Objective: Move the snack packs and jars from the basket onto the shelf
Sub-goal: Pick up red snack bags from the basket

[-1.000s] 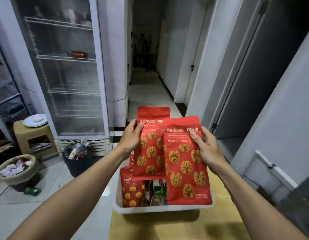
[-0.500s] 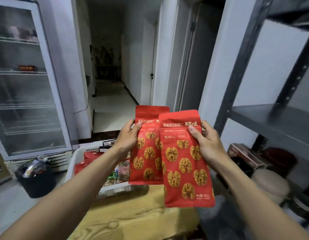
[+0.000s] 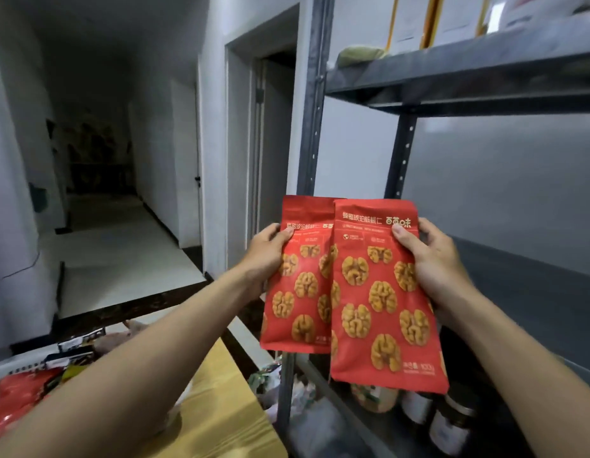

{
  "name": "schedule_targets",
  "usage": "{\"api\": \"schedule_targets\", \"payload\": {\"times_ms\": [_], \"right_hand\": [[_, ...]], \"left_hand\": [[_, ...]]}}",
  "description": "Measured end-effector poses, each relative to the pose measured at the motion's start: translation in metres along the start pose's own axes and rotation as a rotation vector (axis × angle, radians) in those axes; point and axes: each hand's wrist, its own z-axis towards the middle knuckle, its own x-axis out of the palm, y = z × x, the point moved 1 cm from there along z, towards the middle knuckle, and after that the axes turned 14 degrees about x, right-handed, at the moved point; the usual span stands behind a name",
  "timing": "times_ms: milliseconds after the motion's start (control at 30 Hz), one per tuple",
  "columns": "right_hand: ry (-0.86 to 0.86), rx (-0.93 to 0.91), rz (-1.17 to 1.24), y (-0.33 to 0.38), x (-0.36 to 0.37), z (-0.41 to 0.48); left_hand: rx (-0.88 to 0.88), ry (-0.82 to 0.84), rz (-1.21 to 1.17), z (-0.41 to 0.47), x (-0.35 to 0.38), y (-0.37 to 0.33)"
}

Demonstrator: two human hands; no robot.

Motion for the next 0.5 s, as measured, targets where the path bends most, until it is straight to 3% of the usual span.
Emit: {"api": "schedule_targets", "payload": {"times_ms": [367, 500], "right_hand": [[-0.294, 0.027, 0.044, 0.041, -0.08, 0.094], [-0.358, 0.078, 0.072, 0.038, -0.091, 0.13]], "left_hand": [[-0.103, 0.322, -0.096, 0.165, 0.121, 0.016], [-0.29, 0.443, -0.106, 0.218, 0.16, 0.037]]}}
